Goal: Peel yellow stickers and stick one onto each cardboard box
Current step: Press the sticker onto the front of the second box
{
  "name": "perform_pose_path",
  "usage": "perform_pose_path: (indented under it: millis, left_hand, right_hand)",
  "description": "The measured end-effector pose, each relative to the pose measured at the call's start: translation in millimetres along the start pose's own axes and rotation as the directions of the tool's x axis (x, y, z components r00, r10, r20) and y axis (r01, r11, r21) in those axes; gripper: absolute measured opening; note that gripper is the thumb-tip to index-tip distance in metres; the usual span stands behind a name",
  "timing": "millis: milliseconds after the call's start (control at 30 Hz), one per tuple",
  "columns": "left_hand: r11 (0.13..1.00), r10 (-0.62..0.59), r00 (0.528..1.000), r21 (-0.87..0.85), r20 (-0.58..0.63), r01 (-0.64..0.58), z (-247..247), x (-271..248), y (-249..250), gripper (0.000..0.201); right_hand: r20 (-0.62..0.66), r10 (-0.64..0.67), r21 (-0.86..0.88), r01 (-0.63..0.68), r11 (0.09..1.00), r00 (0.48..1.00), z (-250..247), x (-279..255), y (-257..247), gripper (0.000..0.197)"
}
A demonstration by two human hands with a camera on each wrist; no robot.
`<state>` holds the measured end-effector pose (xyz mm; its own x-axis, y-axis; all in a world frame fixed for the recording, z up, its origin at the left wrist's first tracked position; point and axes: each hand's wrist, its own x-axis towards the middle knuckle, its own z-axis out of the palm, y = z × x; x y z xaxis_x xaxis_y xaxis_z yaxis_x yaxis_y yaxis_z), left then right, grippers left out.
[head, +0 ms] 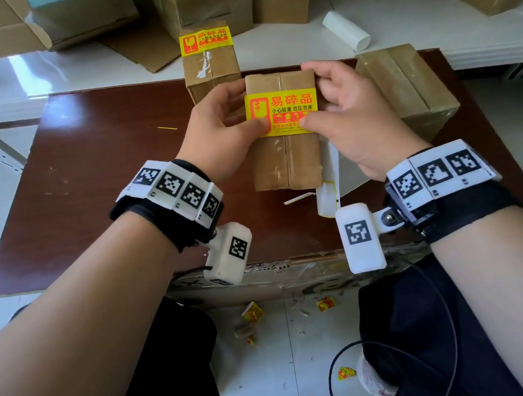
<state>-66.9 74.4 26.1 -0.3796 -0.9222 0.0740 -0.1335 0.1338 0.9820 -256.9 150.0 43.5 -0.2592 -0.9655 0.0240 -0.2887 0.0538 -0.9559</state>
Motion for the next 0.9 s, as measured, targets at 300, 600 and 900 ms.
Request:
perform_pose_path:
  millis: [300, 600, 900]
  left_hand:
    - [0.988, -0.055, 0.993, -0.14, 0.108, 0.07, -6, -10, 11, 0.082]
    - [0.998, 0.048, 0.993, 0.04, -0.111, -0.044, 8, -10, 3, 0.05]
    - [0.996, 0.06, 0.988, 0.073, -0.144, -0.049, 8, -8, 6, 0.049]
  right_hand:
    - [0.106, 0.004, -0.006, -0.004, 1.0, 0.994, -10, -4, -2, 0.081]
    - [-0.078, -0.094, -0.023, 0.092, 0.995, 0.993, 8, -8, -3, 0.06]
    - [-0.122, -0.095, -0.06, 0.088, 0.994, 0.988, 9, -4, -4, 0.063]
